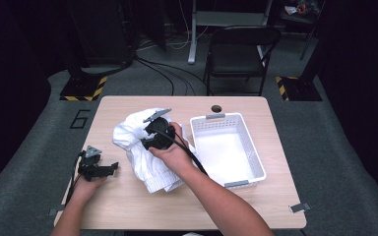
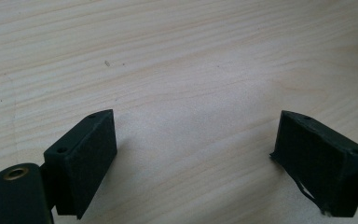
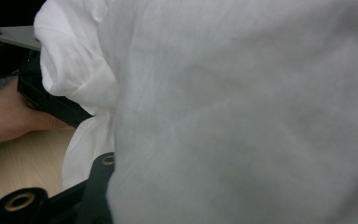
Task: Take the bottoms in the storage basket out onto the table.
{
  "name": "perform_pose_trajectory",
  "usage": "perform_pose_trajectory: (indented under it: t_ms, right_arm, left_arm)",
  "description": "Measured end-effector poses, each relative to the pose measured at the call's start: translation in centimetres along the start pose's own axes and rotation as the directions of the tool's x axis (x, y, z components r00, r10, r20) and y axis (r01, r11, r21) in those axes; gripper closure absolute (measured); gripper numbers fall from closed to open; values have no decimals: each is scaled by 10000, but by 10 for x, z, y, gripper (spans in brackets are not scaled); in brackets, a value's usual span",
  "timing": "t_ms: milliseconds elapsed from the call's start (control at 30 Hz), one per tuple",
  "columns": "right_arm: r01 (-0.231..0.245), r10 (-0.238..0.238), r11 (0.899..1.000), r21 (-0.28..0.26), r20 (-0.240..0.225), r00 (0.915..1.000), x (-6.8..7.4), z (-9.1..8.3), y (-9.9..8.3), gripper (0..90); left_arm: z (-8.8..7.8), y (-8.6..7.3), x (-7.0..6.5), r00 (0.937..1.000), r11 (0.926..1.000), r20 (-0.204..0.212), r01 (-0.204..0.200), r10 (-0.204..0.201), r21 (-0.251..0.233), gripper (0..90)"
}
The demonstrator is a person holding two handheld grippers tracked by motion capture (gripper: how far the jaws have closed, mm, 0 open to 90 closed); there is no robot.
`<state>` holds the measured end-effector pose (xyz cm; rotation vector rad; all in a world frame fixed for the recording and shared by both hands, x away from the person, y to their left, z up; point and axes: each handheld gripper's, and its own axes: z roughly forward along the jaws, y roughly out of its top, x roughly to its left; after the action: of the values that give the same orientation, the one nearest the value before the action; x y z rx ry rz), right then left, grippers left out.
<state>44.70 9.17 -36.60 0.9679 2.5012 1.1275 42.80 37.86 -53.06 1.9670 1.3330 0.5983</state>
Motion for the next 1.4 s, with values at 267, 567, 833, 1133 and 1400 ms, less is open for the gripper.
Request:
perform_pose_trajectory:
  t_ms: [267,567,833,1133,1400]
  right_arm:
    - [-71,72,9999,111,-13,10000,2,10,-12,512]
    - [87,-89,9998,189,144,9999,8,22,-27,507]
    - [184,-191,9995,262,270,9995,11,31,-39,501]
    - [111,-119,9994,318,272,9996,12,39,-51,493]
    - [-14,5,9992,406,229,9997,10,44,-59,467]
  left_arm:
    - [0,0,0,10000,10000,13,-60,60,51,126]
    - [-1,0,0,10000,9999,54,-12,11,119,126]
    - [-1,1,0,10000,9999,54,-13,12,123,126]
    - [-1,0,0,10000,9999,55,-14,13,124,126]
    - [-1,0,0,10000,9999,53,-15,14,123,126]
